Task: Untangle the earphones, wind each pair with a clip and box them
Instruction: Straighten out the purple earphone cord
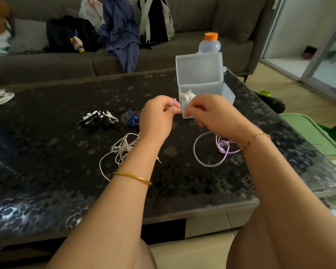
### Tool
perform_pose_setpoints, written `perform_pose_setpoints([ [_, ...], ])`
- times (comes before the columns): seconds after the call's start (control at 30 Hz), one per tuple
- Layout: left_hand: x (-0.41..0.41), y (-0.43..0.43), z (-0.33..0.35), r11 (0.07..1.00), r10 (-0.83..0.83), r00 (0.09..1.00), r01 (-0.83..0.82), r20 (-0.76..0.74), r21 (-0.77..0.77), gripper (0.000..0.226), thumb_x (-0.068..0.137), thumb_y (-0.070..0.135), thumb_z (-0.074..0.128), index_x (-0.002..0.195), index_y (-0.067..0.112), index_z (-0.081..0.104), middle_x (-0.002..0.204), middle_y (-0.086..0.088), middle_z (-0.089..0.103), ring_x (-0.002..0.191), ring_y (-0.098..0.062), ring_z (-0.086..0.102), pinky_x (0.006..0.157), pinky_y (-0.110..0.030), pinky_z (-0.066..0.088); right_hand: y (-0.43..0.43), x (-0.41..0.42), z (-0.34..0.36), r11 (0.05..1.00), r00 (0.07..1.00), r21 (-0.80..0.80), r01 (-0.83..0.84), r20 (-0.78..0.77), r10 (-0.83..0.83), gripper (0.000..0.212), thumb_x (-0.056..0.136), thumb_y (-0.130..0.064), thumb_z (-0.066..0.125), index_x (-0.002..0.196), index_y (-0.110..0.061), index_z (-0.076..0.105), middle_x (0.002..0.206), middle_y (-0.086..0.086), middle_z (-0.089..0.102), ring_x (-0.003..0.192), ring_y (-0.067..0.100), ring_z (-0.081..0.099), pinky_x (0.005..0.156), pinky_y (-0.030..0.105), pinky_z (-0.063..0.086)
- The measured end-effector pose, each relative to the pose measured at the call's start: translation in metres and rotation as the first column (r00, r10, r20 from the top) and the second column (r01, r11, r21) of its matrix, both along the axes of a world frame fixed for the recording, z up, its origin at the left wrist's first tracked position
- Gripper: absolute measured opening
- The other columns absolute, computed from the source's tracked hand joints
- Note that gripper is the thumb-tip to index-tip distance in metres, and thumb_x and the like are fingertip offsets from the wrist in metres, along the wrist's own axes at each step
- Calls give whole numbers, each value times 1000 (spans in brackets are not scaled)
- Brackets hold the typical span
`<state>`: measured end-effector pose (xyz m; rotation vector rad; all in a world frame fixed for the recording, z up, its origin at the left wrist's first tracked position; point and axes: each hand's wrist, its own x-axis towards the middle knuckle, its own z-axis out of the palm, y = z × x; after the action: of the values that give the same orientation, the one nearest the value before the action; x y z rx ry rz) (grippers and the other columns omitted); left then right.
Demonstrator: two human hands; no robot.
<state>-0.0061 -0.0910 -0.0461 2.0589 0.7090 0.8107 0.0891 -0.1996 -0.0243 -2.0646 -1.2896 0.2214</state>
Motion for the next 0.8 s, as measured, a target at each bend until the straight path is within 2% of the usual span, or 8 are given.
perform_pose_setpoints([
  [0.1, 0, -6, 3, 982, -167, 981, 157, -102, -102, 14, 97, 15, 52, 99, 16, 66, 87, 4, 69, 86, -8, 65, 85, -29, 49, 3, 10, -9, 978, 965, 97, 183, 174, -198, 17, 96, -28, 50, 96, -20, 65, 92, -1, 65, 84, 17, 58, 75, 36, 52],
  [0.2, -1, -11, 11, 947, -245, 957, 201, -156, -250, 22, 101, 20, 45, 106, 16, 66, 86, 5, 68, 82, -3, 63, 79, -23, 46, 5, 13, -14, 947, 911, 185, 263, 275, -307, 19, 96, -30, 49, 105, -20, 63, 106, 0, 65, 94, 18, 59, 77, 32, 49],
  [0.27, -2, -11, 15, 895, -278, 952, 209, -128, -395, 26, 102, 20, 42, 105, 17, 67, 83, 6, 67, 83, -6, 64, 85, -31, 47, 5, 14, -16, 933, 895, 228, 278, 292, -338, 20, 97, -30, 49, 106, -19, 63, 108, 1, 64, 94, 18, 58, 75, 31, 48],
  [0.43, -2, -7, 19, 612, -333, 926, 356, 178, -706, 29, 103, 16, 37, 99, 15, 66, 64, 10, 57, 69, -4, 58, 70, -24, 39, 5, 19, -24, 938, 950, 228, 260, 113, -291, 18, 96, -28, 50, 93, -18, 64, 85, 0, 61, 80, 19, 57, 71, 38, 50],
  [0.53, -2, -4, 21, 400, -180, 901, 433, 394, -808, 24, 101, 19, 42, 96, 18, 65, 63, 11, 60, 68, -1, 55, 62, -21, 31, 5, 13, -26, 986, 982, 106, 127, -151, -110, 21, 97, -20, 48, 82, -18, 62, 67, 3, 59, 55, 14, 54, 60, 30, 50],
  [0.6, -2, -2, 23, 351, -28, 882, 449, 470, -822, 19, 100, 20, 47, 96, 18, 65, 72, 10, 67, 73, 1, 60, 65, -22, 33, 4, 7, -27, 999, 978, -54, -2, -209, -10, 20, 98, -19, 46, 88, -18, 64, 62, 3, 60, 45, 13, 51, 53, 22, 48],
  [0.7, 1, -1, 20, 450, 138, 873, 366, 469, -814, 15, 97, 17, 52, 98, 20, 67, 87, 12, 72, 92, 0, 66, 75, -23, 39, 1, -2, -22, 971, 964, -179, -159, -242, 113, 21, 99, -22, 45, 97, -16, 66, 58, 1, 59, 42, 14, 47, 49, 19, 46],
  [0.8, 4, 1, 7, 787, 145, 912, 129, 383, -603, 22, 96, 10, 54, 113, 18, 66, 93, 8, 72, 91, 2, 65, 74, -16, 45, -3, -10, -11, 950, 942, -193, -246, -280, 187, 22, 98, -24, 46, 97, -15, 67, 56, -1, 56, 42, 12, 44, 49, 17, 44],
])
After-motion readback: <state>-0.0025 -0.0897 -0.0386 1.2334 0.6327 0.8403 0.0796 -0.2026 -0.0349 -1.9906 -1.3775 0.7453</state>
